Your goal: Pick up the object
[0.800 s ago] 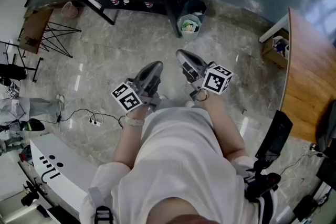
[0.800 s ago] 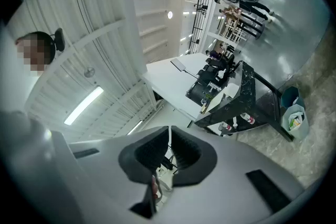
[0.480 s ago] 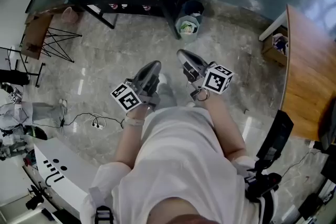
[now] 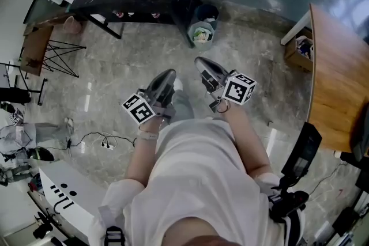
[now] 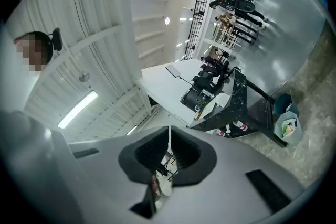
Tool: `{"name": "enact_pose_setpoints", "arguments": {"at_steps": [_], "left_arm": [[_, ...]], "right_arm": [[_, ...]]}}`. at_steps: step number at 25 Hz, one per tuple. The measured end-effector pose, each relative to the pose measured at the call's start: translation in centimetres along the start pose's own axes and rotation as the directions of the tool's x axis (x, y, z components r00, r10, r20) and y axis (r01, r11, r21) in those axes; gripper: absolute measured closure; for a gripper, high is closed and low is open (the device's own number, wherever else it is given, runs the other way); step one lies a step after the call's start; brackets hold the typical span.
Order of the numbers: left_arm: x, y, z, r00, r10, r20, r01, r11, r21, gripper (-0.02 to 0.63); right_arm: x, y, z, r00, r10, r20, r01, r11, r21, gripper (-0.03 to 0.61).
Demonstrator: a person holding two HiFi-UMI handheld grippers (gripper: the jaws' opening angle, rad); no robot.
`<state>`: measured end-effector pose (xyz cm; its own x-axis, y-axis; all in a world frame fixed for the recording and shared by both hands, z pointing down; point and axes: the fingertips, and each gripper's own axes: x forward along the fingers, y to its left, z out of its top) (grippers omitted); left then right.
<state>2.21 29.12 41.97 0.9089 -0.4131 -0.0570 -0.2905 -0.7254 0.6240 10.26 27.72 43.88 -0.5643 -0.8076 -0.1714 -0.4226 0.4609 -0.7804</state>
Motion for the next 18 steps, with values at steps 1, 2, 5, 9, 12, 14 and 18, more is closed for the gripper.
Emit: {"name": "enact_pose_setpoints", "arguments": {"at_steps": [1,2,5,9,12,14,18], "left_arm": [[0.2,0.5,0.1,1.0,0.001,-0.002,-0.001,1.0,-0.005,0.606],[0.4,1.0,0.2,1.0,0.001,-0.003,-0.001,1.0,-0.009,0.606],[1.0,3.0,0.9,1.0,-0.001,-0.005,0.001,1.0,-0.024,0.606],[1.4,6.6,2.8,1.0,0.002,-0.002,-0.002,0.998,-0.055,0.606],[1.9,10.1,4.7,1.0,0.001,0.0,-0.001,0.997,-0.078,0.606],[2.5,12.5,6.2,1.0,0.001,0.007,0.0,0.995,-0.097,0.606],[3.9,17.3,9.8,1.0,-0.009,0.018,0.011,0.992,-0.125,0.606]], "right_arm": [[0.3,-0.4,0.0,1.0,-0.005,0.0,0.005,1.0,0.001,0.557],[0.6,-0.8,0.1,1.0,-0.01,-0.001,0.01,1.0,0.002,0.555],[2.3,-2.3,0.3,1.0,-0.026,-0.005,0.026,1.0,0.007,0.557],[5.6,-4.2,0.6,0.998,-0.055,-0.018,0.056,0.998,0.018,0.555],[8.8,-6.1,0.6,0.996,-0.081,-0.035,0.082,0.996,0.022,0.555],[11.2,-7.5,1.0,0.994,-0.098,-0.044,0.1,0.995,0.024,0.555],[16.5,-10.2,2.4,0.991,-0.124,-0.051,0.126,0.992,0.028,0.555]]}}
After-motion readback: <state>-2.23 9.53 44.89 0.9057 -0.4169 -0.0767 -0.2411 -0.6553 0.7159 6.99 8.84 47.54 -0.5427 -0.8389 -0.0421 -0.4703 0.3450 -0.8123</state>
